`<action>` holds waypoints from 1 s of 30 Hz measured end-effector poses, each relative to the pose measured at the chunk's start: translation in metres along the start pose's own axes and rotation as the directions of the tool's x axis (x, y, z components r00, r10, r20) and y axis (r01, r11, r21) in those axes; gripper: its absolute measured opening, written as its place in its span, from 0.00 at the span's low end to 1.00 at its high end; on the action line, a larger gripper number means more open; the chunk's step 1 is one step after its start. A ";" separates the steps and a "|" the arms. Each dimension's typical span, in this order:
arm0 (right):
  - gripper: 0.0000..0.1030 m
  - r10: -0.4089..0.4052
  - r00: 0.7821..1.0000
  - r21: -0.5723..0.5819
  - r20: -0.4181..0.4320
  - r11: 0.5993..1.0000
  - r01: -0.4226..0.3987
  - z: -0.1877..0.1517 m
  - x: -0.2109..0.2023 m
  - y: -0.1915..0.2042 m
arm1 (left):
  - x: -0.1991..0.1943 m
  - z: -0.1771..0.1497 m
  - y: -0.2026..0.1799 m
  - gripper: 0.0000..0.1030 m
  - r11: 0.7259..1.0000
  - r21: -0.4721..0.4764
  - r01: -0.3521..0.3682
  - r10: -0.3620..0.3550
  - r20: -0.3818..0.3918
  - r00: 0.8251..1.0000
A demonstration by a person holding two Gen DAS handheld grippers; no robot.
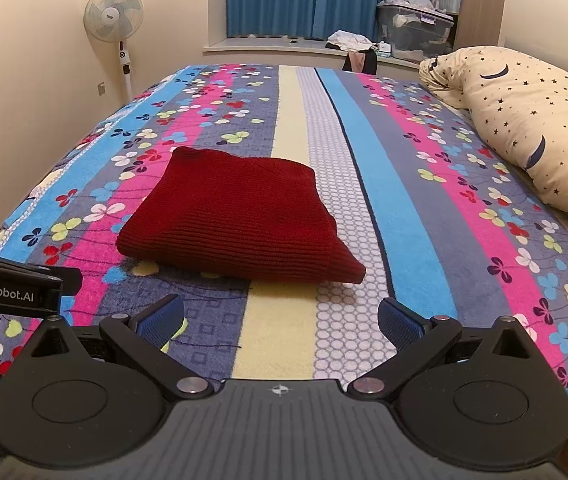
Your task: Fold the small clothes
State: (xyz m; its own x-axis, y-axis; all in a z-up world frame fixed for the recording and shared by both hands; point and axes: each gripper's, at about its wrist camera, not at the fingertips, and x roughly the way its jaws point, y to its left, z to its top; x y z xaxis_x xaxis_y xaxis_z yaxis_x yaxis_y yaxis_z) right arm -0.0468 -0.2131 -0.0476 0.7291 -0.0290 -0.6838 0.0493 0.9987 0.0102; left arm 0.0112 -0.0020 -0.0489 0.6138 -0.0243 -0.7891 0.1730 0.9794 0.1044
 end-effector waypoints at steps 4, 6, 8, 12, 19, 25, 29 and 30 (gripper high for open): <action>0.99 0.000 1.000 0.001 -0.002 1.000 0.000 -0.002 0.001 -0.002 | 0.000 0.000 -0.001 1.00 1.000 -0.005 0.001 -0.001 -0.002 1.000; 0.99 -0.001 1.000 0.001 -0.001 1.000 0.001 -0.002 0.001 -0.002 | 0.000 0.000 0.000 1.00 1.000 -0.006 0.003 -0.004 -0.001 1.000; 0.99 0.000 1.000 0.001 -0.002 1.000 0.000 -0.002 0.001 -0.002 | -0.001 0.000 0.000 1.00 1.000 -0.001 -0.003 0.003 0.001 1.000; 0.99 0.001 1.000 0.001 -0.001 1.000 -0.001 -0.002 0.001 -0.002 | -0.002 -0.001 0.001 1.00 1.000 0.001 -0.001 0.001 0.004 1.000; 0.99 0.001 1.000 0.001 -0.003 1.000 -0.001 -0.003 0.001 -0.002 | -0.002 -0.002 0.001 1.00 1.000 0.006 -0.005 0.005 0.003 1.000; 0.99 0.000 1.000 0.001 -0.002 1.000 0.000 -0.003 0.001 -0.001 | -0.002 -0.003 0.001 1.00 1.000 0.009 -0.003 0.003 -0.001 1.000; 0.99 0.000 1.000 0.003 -0.004 1.000 0.000 -0.003 0.001 -0.001 | -0.002 -0.003 0.001 1.00 1.000 0.010 -0.004 0.004 -0.003 1.000; 0.99 -0.001 1.000 0.002 -0.003 1.000 0.001 -0.003 0.001 0.000 | -0.002 -0.003 0.001 1.00 1.000 0.010 -0.004 0.004 -0.003 1.000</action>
State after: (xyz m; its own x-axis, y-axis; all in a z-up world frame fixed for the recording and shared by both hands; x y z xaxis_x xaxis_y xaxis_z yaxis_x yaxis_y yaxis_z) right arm -0.0483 -0.2129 -0.0509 0.7270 -0.0297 -0.6860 0.0515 0.9986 0.0113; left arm 0.0077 -0.0004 -0.0488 0.6125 -0.0195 -0.7902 0.1784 0.9773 0.1141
